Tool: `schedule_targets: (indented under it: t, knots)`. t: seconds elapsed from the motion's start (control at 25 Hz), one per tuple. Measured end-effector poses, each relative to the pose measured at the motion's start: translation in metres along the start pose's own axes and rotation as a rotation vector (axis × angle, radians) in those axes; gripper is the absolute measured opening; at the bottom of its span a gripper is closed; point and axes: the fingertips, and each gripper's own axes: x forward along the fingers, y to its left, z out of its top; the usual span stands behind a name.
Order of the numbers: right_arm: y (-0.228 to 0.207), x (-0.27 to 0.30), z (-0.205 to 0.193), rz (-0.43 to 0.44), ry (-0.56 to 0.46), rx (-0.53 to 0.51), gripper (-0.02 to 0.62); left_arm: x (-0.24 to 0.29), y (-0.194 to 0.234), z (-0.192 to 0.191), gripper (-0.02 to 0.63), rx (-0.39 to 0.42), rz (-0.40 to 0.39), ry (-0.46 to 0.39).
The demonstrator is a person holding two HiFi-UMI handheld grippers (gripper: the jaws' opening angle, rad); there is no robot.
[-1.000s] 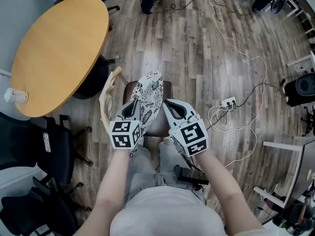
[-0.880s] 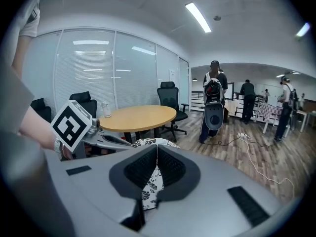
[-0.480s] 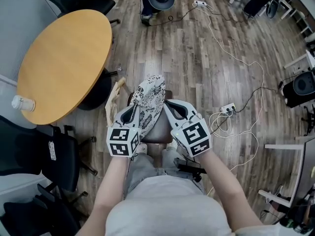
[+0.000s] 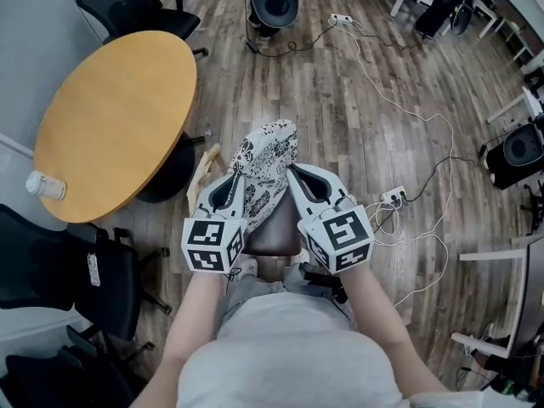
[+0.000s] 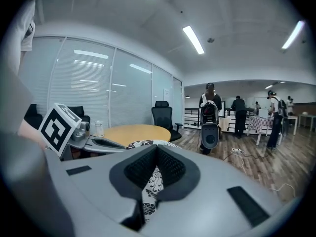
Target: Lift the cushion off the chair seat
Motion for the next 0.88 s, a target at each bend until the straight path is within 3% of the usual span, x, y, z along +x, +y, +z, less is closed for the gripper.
schedule_targets:
  t: [0.2,0.4,0.88]
  knots:
    - [-0.002,-0.004,0.015,-0.05,-0.074,0.001,0.025,-0.004,-0.004,0.029,0.014,0.032,-0.007,-0.073]
    - [-0.002,-0.017,0.041,-0.109,-0.225,-0.038,0.025,-0.015,-0.008,0.059,0.014,0.081,0.005,-0.182]
    - [0.001,-0.029,0.074,-0.169,-0.331,-0.082,0.025,-0.032,-0.017,0.11,0.014,0.146,-0.005,-0.347]
